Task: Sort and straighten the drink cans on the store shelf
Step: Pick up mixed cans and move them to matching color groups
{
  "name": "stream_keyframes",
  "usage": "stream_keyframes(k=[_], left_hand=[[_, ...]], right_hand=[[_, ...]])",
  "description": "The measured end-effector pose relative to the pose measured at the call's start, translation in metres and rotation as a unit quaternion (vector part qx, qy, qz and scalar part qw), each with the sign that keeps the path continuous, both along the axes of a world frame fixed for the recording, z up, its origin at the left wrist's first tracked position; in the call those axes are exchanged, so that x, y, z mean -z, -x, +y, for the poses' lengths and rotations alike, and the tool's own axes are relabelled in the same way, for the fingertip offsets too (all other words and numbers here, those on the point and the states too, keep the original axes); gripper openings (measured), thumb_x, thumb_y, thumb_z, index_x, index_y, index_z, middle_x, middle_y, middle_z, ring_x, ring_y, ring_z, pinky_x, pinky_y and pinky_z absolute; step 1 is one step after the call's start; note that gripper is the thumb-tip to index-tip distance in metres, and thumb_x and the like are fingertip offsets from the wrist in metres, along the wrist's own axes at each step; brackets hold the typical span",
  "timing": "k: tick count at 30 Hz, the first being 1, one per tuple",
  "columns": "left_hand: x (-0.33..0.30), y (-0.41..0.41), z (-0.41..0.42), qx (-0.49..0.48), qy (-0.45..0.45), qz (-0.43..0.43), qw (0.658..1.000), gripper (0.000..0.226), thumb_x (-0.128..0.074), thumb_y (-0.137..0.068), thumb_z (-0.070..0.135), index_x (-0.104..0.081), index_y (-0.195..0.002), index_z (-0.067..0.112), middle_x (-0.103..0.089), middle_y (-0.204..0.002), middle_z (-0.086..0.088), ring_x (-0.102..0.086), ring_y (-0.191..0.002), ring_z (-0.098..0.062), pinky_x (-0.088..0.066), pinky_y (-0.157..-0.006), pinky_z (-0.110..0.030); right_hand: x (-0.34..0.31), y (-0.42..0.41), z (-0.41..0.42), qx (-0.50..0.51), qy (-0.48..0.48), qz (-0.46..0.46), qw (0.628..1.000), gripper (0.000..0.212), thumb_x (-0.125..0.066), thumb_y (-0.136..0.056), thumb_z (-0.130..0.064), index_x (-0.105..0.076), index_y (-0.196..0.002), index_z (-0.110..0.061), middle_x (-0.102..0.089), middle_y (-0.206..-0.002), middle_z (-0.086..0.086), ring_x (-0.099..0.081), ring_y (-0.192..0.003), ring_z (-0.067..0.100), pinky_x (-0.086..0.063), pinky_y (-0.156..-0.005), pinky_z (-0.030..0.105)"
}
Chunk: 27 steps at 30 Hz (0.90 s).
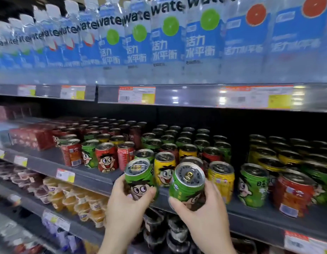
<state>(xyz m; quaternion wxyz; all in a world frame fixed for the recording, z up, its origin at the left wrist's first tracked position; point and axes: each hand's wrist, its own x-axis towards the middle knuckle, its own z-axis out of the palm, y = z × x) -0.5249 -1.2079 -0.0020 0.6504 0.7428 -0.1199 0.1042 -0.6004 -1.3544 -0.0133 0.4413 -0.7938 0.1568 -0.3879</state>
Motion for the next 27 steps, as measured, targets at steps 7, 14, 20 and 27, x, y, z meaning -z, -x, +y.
stream_keyframes(k=[7,14,20,27], left_hand=[[0.011,-0.109,0.041,-0.005,-0.119,-0.042,0.992,0.058,-0.079,-0.067,0.044,-0.053,-0.117,0.032,-0.056,-0.113,0.01,-0.051,-0.111,-0.014,-0.043,-0.087,-0.035],[0.005,-0.152,0.045,0.069,-0.17,-0.034,0.982,0.066,-0.079,-0.067,0.046,-0.046,-0.123,0.034,-0.06,-0.104,0.017,-0.058,-0.098,-0.011,-0.046,-0.079,-0.032],[0.007,-0.166,0.039,0.067,-0.249,-0.104,0.961,0.069,-0.074,-0.072,0.047,-0.043,-0.13,0.027,-0.058,-0.116,0.006,-0.055,-0.111,-0.02,-0.045,-0.087,-0.035],[0.006,-0.166,0.052,0.061,-0.236,-0.168,0.955,0.064,-0.074,-0.074,0.046,-0.051,-0.129,0.023,-0.053,-0.11,0.011,-0.051,-0.11,-0.013,-0.043,-0.087,-0.027]], right_hand=[[0.006,-0.073,0.058,0.032,-0.002,0.002,0.999,0.081,-0.07,-0.042,-0.065,-0.053,-0.117,-0.042,-0.05,-0.106,-0.027,-0.046,-0.107,-0.008,-0.041,-0.09,0.017],[0.007,-0.104,0.08,0.117,-0.013,-0.006,0.993,0.077,-0.067,-0.036,-0.063,-0.054,-0.109,-0.043,-0.05,-0.1,-0.025,-0.039,-0.098,-0.025,-0.035,-0.077,0.003],[0.009,-0.113,0.091,0.133,-0.019,0.031,0.99,0.075,-0.082,-0.045,-0.054,-0.056,-0.114,-0.039,-0.048,-0.105,-0.027,-0.047,-0.098,-0.01,-0.041,-0.084,0.019],[0.006,-0.108,0.097,0.134,-0.034,0.041,0.99,0.076,-0.082,-0.05,-0.054,-0.053,-0.119,-0.042,-0.048,-0.107,-0.026,-0.047,-0.1,-0.011,-0.04,-0.083,0.018]])
